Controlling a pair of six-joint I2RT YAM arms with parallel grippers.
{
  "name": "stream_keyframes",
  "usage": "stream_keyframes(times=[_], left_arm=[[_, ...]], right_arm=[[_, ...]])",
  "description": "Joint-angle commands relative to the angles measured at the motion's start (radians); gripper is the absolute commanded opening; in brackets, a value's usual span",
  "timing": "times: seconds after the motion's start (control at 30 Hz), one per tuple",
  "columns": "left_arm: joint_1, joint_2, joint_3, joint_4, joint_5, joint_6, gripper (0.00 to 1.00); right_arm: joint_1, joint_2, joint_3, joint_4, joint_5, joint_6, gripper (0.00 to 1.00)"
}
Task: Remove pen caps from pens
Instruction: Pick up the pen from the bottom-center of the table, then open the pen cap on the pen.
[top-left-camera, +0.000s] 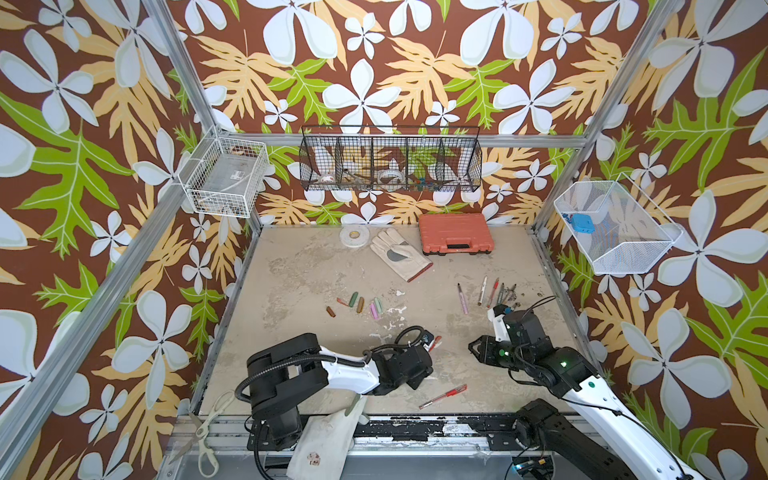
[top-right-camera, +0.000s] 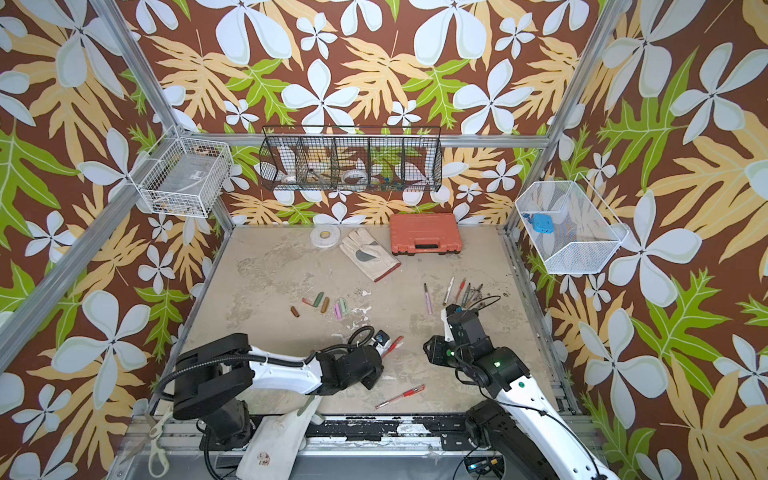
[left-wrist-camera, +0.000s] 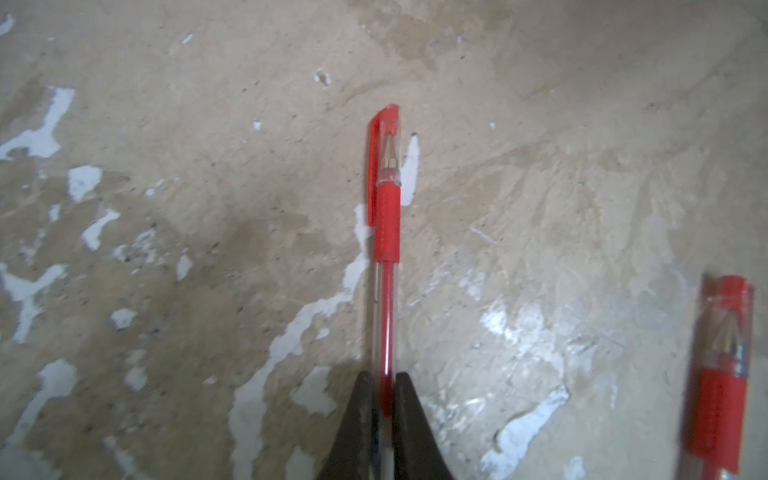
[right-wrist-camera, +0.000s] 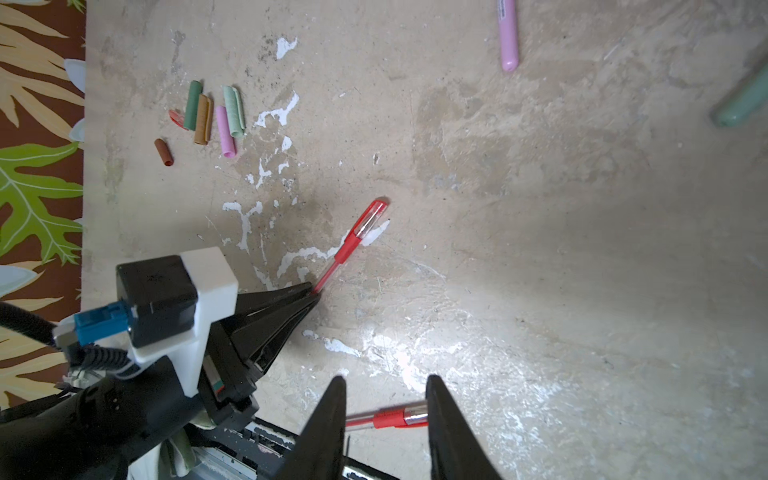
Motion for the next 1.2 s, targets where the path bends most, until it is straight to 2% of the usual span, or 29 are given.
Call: stream_keyframes(times=[0.0,0.17,0.33,0.47,0.6,0.77,0.97,1.17], left_arm=[[0.017,-0.066,-0.013,0.003,0.055,-0.011,0.07],[0.073,-0.198,-0.022,0.022,0.097,-0.007,0.04],[0.202,-0.334,-0.043,0.091,0.227,-0.036,0.02],[0.309,-0.427,-0.082,0.232,0.268,-0.065,0.01],[0.404,-0.460,-0.092,0.361,0.337,-0.133,0.01],[0.433,-0.486,-0.109,0.466,0.351,-0.134,0.00],[0.440,-0.560,-0.242,0.637,0.311,-0.132,0.01],[0.440,-0.554,-0.316,0.689,0.291,-0.093,0.01]], right_arm=[[0.000,0.008,0.019,0.059,-0.028,-0.003,0.35],[0.000,0.027,0.036,0.175,-0.086,-0.013,0.37],[0.000,0.069,0.068,0.284,-0.120,-0.007,0.40],[0.000,0.099,0.072,0.445,-0.166,0.033,0.43],[0.000,0.117,0.042,0.662,-0.217,0.085,0.44],[0.000,0.166,0.071,0.762,-0.222,0.029,0.45],[0.000,0.222,0.063,0.870,-0.242,-0.025,0.45],[0.000,0.294,0.016,1.031,-0.261,-0.066,0.45]])
